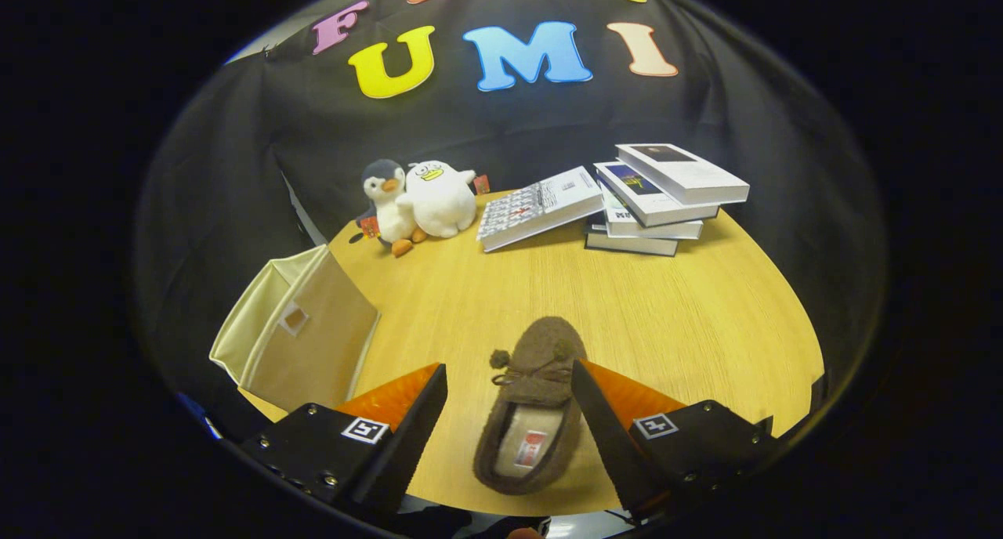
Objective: Open the storage box then place both shoes into the box .Put the left shoe in first, then the right shoe, with the right side of both shoes facing outward in a uniform manner.
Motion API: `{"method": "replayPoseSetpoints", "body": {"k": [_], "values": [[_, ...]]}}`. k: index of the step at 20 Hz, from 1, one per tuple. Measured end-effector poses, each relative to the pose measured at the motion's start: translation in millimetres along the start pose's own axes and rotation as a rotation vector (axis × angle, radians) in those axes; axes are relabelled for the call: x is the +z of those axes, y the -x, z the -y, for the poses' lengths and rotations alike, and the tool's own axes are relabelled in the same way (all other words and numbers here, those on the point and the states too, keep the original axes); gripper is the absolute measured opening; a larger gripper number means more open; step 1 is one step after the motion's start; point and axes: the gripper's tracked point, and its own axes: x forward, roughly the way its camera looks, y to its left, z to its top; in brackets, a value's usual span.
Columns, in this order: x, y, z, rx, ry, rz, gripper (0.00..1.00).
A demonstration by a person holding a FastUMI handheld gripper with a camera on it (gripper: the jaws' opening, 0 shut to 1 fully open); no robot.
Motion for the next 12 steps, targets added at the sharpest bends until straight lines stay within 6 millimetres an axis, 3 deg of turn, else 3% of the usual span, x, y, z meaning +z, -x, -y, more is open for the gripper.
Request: {"method": "replayPoseSetpoints", "body": {"k": [5, 10, 12], "values": [[-35, -21, 34, -0.023, 0.053, -0.096, 0.98], [-66, -44, 44, -0.023, 0.055, -0.205, 0.98], [-73, -49, 36, 0.002, 0.022, -0.232, 0.92]]}}
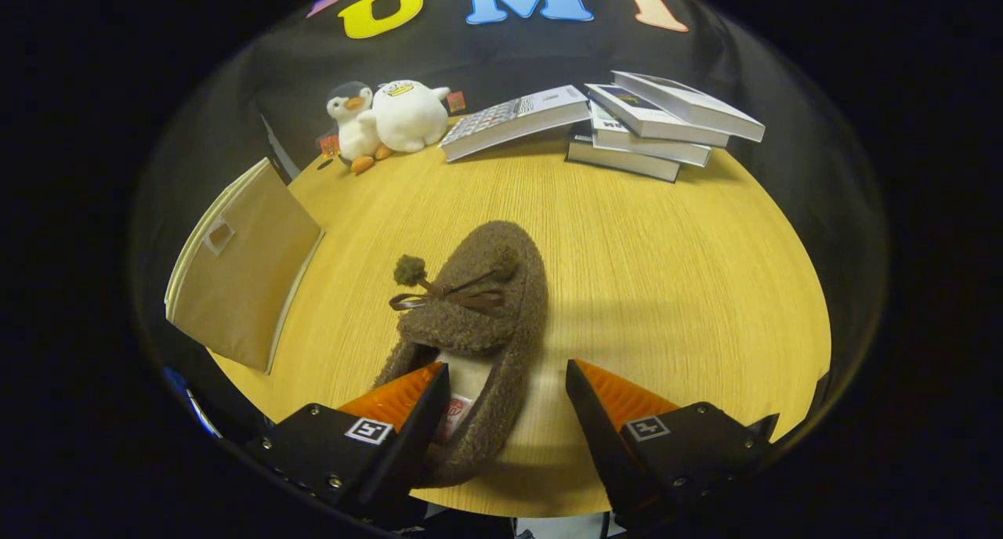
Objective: Open the storage box then place both shoes into the box .Put the left shoe in first, then the right shoe, with the right side of both shoes facing outward in a uniform manner.
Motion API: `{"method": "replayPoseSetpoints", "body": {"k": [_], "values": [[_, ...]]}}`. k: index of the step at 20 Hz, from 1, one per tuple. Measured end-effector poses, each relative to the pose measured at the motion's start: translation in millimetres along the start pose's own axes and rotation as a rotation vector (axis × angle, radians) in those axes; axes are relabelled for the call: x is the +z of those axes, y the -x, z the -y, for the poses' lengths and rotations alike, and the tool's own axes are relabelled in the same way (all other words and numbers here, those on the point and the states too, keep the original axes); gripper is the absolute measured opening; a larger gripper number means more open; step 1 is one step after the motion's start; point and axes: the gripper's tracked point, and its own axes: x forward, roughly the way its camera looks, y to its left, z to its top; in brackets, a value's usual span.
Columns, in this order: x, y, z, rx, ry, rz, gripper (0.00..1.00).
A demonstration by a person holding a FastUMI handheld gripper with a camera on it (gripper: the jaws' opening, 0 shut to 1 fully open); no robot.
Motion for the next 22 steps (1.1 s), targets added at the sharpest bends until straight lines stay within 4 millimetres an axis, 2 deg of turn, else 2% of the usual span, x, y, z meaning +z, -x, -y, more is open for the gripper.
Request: {"method": "replayPoseSetpoints", "body": {"k": [2, 3, 7, 8, 9, 10, 13, 15, 18, 22], "values": [[0, -3, -2, 0.0, -0.04, -0.011, 0.7], [-3, -4, -3, 0.001, -0.056, -0.037, 0.48], [-4, -4, -5, 0.0, -0.122, -0.105, 0.46], [-3, -6, 6, -0.057, -0.118, -0.097, 0.46], [5, -4, 14, -0.081, -0.178, -0.047, 0.25], [2, -7, 8, -0.079, -0.208, -0.065, 0.05], [5, 1, -3, -0.057, -0.306, -0.054, 0.05], [15, 9, -15, -0.025, -0.379, -0.045, 0.05], [41, 31, -36, 0.003, -0.42, -0.002, 0.05], [73, 53, -77, 0.061, -0.432, 0.049, 0.05]]}}
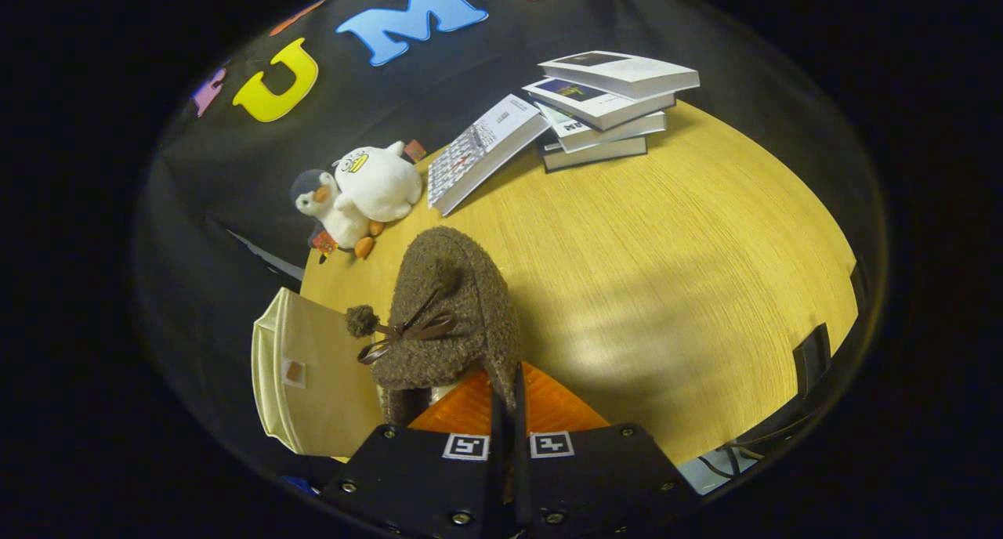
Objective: Open the storage box then place both shoes into the box .Put the left shoe in first, then the right shoe, with the right side of both shoes facing outward in a uniform manner.
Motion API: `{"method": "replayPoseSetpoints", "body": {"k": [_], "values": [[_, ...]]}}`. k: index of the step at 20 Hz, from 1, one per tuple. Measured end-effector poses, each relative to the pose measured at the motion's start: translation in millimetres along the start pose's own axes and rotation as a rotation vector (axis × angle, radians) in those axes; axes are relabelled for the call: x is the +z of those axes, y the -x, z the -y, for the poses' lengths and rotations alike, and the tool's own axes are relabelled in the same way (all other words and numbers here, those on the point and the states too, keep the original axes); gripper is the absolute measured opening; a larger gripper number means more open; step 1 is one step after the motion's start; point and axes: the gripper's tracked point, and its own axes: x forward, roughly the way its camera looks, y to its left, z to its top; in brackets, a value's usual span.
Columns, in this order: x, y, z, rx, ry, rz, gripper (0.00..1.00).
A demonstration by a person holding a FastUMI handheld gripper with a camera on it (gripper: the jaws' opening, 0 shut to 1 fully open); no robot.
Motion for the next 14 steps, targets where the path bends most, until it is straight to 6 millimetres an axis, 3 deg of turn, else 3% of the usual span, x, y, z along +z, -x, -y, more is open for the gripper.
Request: {"method": "replayPoseSetpoints", "body": {"k": [9, 14], "values": [[-3, 20, -105, 0.092, -0.012, 0.035, 0.05], [-9, 22, -177, 0.17, 0.019, 0.046, 0.05]]}}
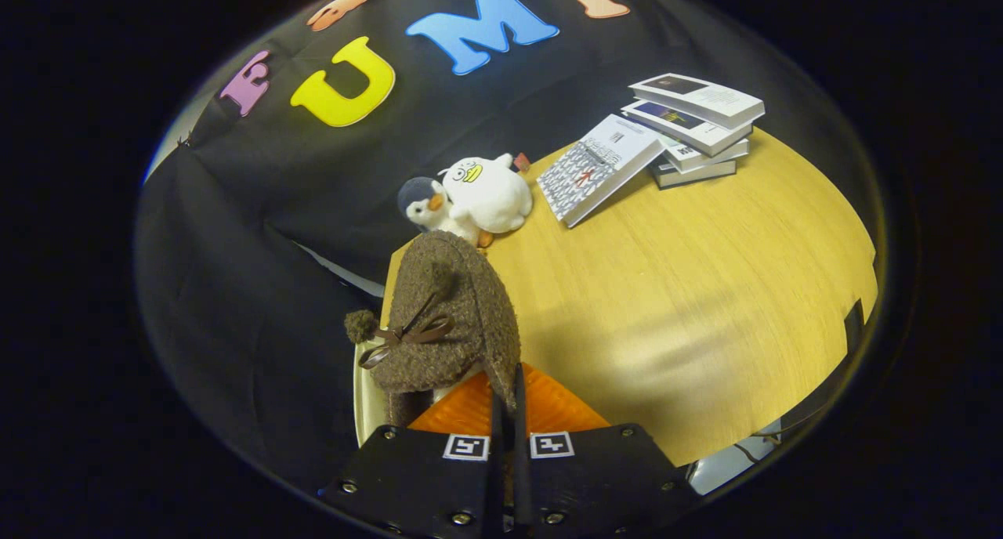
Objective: Open the storage box then place both shoes into the box .Put the left shoe in first, then the right shoe, with the right side of both shoes facing outward in a uniform manner.
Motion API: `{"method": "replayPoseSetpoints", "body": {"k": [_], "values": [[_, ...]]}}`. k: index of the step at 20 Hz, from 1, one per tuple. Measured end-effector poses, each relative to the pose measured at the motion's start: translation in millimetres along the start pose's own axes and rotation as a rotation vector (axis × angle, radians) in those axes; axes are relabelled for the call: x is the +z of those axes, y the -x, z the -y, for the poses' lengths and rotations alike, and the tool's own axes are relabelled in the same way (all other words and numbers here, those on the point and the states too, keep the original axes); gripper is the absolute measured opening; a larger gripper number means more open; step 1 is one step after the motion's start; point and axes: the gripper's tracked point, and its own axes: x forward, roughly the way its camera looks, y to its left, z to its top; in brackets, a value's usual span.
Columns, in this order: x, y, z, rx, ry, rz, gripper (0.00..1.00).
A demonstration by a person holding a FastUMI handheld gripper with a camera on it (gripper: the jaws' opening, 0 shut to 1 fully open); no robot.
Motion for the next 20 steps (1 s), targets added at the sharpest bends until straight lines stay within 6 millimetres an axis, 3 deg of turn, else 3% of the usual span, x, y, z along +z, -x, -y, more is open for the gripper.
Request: {"method": "replayPoseSetpoints", "body": {"k": [3, 7, 10, 13, 14, 15, 17, 19, 20], "values": [[-12, -15, -37, 0.037, 0.024, -0.011, 0.05], [-39, -40, -69, 0.051, 0.061, -0.046, 0.05], [-56, -56, -77, 0.034, 0.082, -0.072, 0.05], [-64, -62, -71, -0.013, 0.112, -0.078, 0.09], [-61, -61, -72, -0.011, 0.126, -0.062, 0.14], [-58, -58, -72, -0.019, 0.144, -0.049, 0.33], [-43, -49, -72, -0.021, 0.19, -0.004, 0.44], [-29, -39, -74, -0.012, 0.224, 0.044, 1.0], [-21, -31, -76, -0.003, 0.244, 0.074, 0.98]]}}
